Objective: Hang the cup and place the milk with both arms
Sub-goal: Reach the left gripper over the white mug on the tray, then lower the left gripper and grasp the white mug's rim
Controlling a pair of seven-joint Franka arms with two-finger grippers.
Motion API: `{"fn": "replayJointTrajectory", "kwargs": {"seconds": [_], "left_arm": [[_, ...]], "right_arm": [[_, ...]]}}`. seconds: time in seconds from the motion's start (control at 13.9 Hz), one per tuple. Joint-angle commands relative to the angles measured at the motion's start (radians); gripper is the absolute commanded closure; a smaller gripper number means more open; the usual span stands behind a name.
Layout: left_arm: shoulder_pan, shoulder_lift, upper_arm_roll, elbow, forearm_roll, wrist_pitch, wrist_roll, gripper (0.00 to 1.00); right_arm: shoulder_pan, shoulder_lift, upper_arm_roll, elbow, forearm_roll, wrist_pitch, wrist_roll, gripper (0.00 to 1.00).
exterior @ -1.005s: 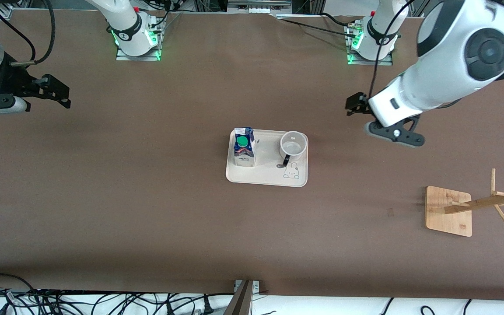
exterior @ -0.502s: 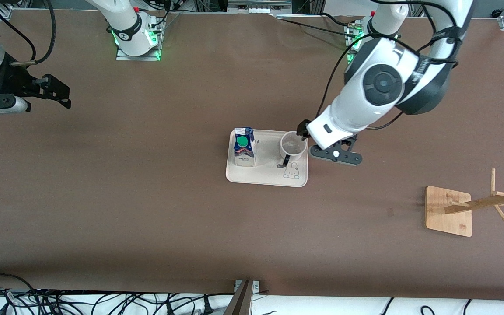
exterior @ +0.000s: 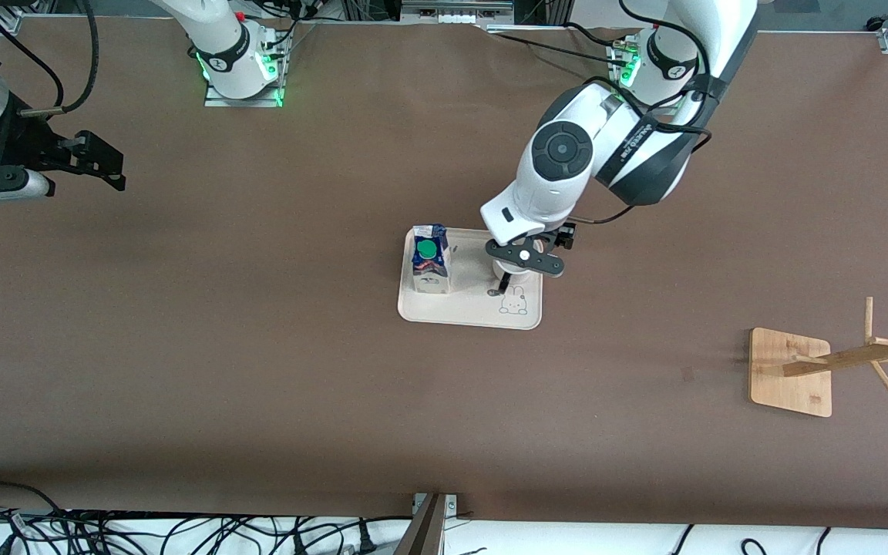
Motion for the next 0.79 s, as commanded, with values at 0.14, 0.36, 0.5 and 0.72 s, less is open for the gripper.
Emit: {"fn": "replayJointTrajectory", "kwargs": {"seconds": [0.14, 0.36, 0.5, 0.72], "left_arm": [[-0.019, -0.046, 0.000, -0.301, 0.030, 0.421, -0.157, 0.00], [-0.051, -0.010, 0.001, -0.307, 0.033, 0.471, -0.169, 0.00], [-0.053, 0.014, 0.001, -0.296, 0.073, 0.475, -0.169, 0.00], [-0.053, 0.049, 0.003, -0.291, 0.096, 0.561, -0.169, 0.00]], "right_arm": [[-0.004, 0.001, 0.000, 0.005, -0.004, -0.012, 0.000, 0.00], [-0.004, 0.001, 0.000, 0.005, -0.004, -0.012, 0.000, 0.00], [-0.004, 0.001, 0.000, 0.005, -0.004, -0.012, 0.000, 0.00], [-0.004, 0.001, 0.000, 0.005, -0.004, -0.012, 0.000, 0.00]]}}
